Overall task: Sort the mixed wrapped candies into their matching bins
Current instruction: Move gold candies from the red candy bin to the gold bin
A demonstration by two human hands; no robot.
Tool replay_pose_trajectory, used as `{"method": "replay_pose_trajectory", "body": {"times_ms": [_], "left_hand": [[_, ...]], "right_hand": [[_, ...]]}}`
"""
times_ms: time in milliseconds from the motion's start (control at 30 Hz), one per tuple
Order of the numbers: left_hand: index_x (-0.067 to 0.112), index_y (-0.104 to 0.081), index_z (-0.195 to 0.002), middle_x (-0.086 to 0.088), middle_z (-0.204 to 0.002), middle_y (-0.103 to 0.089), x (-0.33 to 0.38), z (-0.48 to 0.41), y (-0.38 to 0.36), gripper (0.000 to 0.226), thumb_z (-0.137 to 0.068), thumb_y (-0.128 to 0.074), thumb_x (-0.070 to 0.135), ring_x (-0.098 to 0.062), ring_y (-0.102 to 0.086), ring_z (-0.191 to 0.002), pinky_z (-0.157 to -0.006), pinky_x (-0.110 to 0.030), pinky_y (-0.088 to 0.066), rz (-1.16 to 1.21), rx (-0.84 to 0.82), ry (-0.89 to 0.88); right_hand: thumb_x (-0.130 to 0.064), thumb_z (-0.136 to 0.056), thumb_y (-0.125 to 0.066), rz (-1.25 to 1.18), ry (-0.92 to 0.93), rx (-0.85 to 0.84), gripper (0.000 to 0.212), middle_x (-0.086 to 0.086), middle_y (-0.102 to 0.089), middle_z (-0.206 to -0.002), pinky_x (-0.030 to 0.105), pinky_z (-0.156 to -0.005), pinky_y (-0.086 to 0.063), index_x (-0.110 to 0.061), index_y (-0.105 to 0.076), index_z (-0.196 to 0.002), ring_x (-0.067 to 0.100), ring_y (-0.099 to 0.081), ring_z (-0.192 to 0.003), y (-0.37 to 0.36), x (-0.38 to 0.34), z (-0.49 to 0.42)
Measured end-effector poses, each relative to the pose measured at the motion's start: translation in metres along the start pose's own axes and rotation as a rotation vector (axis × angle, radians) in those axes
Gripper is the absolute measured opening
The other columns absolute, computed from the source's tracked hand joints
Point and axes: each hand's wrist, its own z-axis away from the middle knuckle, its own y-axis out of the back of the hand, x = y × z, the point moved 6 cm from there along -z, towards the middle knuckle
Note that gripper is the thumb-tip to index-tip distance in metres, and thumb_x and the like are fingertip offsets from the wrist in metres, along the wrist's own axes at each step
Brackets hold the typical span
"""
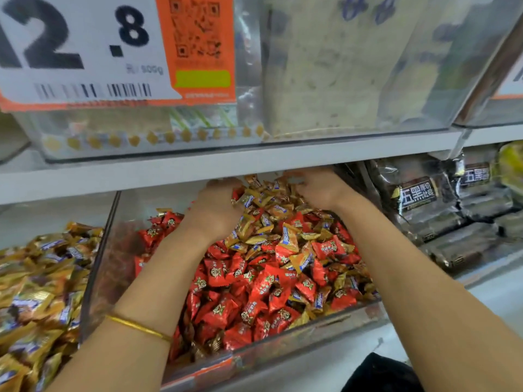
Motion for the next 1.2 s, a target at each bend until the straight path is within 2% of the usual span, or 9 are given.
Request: {"method": "replay_pose_trajectory", "body": {"times_ms": [167, 300, 400, 500, 600, 733, 933, 1133, 1200], "left_hand": [[0.028, -0.017, -0.149, -0.005, -0.155, -0.022, 0.0, 0.001, -0.017, 0.067, -0.093, -0.053, 0.021, -0.03, -0.018, -0.141, -0.116, -0.043, -0.019, -0.067, -0.155, -0.046], [0.033, -0.01, -0.149, -0.001, -0.156, -0.018, 0.001, 0.004, -0.024, 0.076, -0.09, -0.056, 0.02, -0.029, -0.017, -0.142, -0.115, -0.041, -0.021, -0.041, -0.243, -0.041], [0.029, -0.021, -0.147, -0.006, -0.149, -0.03, 0.005, 0.01, -0.02, 0.075, -0.087, -0.062, 0.013, -0.025, -0.036, -0.133, -0.106, -0.028, -0.033, 0.011, -0.226, -0.042], [0.019, -0.046, -0.13, -0.008, -0.124, -0.049, 0.001, 0.021, -0.007, 0.054, -0.082, -0.067, 0.007, -0.023, -0.05, -0.112, -0.085, -0.022, -0.038, 0.026, -0.149, -0.014], [0.013, -0.054, -0.104, -0.007, -0.103, -0.056, -0.006, 0.033, 0.007, 0.03, -0.079, -0.068, 0.004, -0.021, -0.052, -0.089, -0.071, -0.022, -0.036, 0.009, -0.099, -0.005], [0.016, -0.057, -0.084, 0.002, -0.088, -0.053, -0.017, 0.047, 0.028, 0.016, -0.079, -0.066, 0.003, -0.016, -0.051, -0.085, -0.064, -0.021, -0.03, -0.048, -0.03, 0.02], [0.019, -0.052, -0.075, 0.01, -0.072, -0.047, -0.027, 0.058, 0.049, 0.023, -0.086, -0.056, -0.001, -0.01, -0.046, -0.065, -0.052, -0.021, -0.031, 0.039, 0.141, 0.05], [0.027, -0.058, -0.11, 0.0, -0.13, -0.046, -0.015, 0.057, 0.04, 0.046, -0.087, -0.043, -0.01, -0.022, -0.06, -0.095, -0.075, -0.026, -0.047, 0.127, -0.014, 0.01], [0.026, -0.062, -0.11, -0.004, -0.135, -0.043, -0.012, 0.059, 0.034, 0.042, -0.09, -0.043, -0.005, -0.022, -0.058, -0.104, -0.079, -0.026, -0.048, 0.075, -0.104, -0.002]], "right_hand": [[-0.014, -0.089, -0.048, 0.065, -0.077, -0.157, 0.053, 0.011, -0.04, -0.143, 0.035, -0.1, -0.042, -0.024, -0.037, -0.14, 0.029, -0.045, -0.124, -0.029, -0.007, -0.024], [0.002, -0.082, -0.045, -0.015, -0.078, -0.333, 0.054, 0.018, -0.049, -0.132, 0.031, -0.083, -0.039, -0.007, -0.044, -0.136, 0.029, -0.05, -0.111, -0.027, -0.028, -0.009], [0.006, -0.08, -0.041, -0.174, -0.056, -0.408, 0.049, 0.027, -0.047, -0.13, 0.032, -0.089, -0.038, 0.003, -0.047, -0.128, 0.028, -0.05, -0.102, -0.029, -0.046, 0.011], [0.004, -0.078, -0.045, -0.284, -0.053, -0.401, 0.056, 0.015, -0.044, -0.137, 0.047, -0.106, -0.034, -0.012, -0.048, -0.131, 0.03, -0.042, -0.124, -0.032, -0.053, 0.029], [0.005, -0.081, -0.046, -0.45, -0.06, -0.408, 0.056, 0.003, -0.042, -0.133, 0.036, -0.106, -0.031, -0.02, -0.05, -0.13, 0.02, -0.036, -0.125, -0.03, -0.06, 0.049], [0.002, -0.085, -0.05, -0.48, 0.025, -0.486, 0.048, -0.004, -0.045, -0.133, 0.022, -0.084, -0.038, -0.023, -0.057, -0.125, 0.009, -0.039, -0.121, -0.035, -0.073, 0.077], [0.011, -0.087, -0.048, -0.534, 0.044, -0.221, 0.045, 0.005, -0.061, -0.122, 0.007, -0.069, -0.041, -0.017, -0.06, -0.119, 0.015, -0.056, -0.115, -0.028, -0.066, 0.081], [0.01, -0.09, -0.039, -0.468, 0.023, -0.077, 0.042, 0.005, -0.06, -0.122, 0.006, -0.069, -0.043, -0.011, -0.061, -0.119, 0.014, -0.056, -0.108, -0.02, -0.061, 0.079], [0.002, -0.094, -0.037, -0.374, 0.031, -0.062, 0.04, 0.004, -0.056, -0.131, 0.015, -0.084, -0.042, -0.013, -0.059, -0.124, 0.016, -0.053, -0.117, -0.021, -0.062, 0.076]]}}
